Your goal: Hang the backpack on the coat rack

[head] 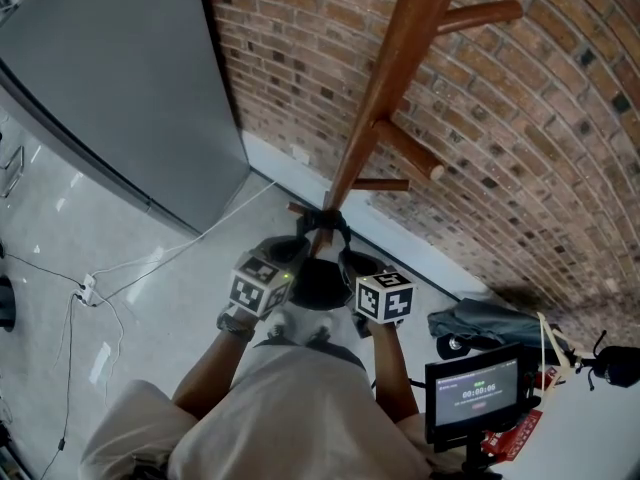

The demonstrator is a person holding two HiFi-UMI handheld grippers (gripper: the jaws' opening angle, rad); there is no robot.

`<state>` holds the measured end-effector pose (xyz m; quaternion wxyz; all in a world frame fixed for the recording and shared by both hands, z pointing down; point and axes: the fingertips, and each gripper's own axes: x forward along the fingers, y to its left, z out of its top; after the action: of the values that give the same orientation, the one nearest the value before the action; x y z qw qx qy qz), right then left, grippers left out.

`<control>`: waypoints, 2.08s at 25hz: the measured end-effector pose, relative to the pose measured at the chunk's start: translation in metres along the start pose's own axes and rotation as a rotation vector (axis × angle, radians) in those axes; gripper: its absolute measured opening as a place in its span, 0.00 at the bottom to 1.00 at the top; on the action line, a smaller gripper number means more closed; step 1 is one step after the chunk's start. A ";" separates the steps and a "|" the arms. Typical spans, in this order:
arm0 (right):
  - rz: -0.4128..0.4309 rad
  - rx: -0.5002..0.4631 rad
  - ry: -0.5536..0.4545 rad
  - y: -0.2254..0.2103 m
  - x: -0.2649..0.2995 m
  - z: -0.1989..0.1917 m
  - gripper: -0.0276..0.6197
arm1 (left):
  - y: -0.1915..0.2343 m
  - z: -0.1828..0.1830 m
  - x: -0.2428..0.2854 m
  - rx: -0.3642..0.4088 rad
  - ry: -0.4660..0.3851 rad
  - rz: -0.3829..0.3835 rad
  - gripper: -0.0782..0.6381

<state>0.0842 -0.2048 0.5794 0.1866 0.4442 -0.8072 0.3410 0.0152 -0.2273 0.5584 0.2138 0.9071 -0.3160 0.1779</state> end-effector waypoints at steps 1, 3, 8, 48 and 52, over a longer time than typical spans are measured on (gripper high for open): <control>0.002 -0.002 0.004 0.001 0.002 -0.001 0.05 | 0.000 0.000 0.001 0.000 0.003 -0.001 0.12; 0.006 -0.005 0.010 0.002 0.006 -0.002 0.05 | 0.000 0.000 0.003 0.000 0.011 -0.004 0.12; 0.019 -0.003 0.012 0.003 0.012 -0.002 0.05 | 0.002 -0.004 0.010 0.012 0.023 -0.004 0.12; 0.021 -0.043 -0.002 0.002 0.024 0.017 0.09 | 0.012 -0.033 0.052 0.032 0.106 -0.045 0.16; 0.031 -0.047 -0.005 0.005 0.022 0.017 0.11 | 0.009 -0.028 0.051 0.027 0.093 -0.055 0.21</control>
<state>0.0683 -0.2286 0.5792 0.1896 0.4281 -0.8221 0.3238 0.0421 -0.2450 0.6082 0.2205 0.9091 -0.2782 0.2180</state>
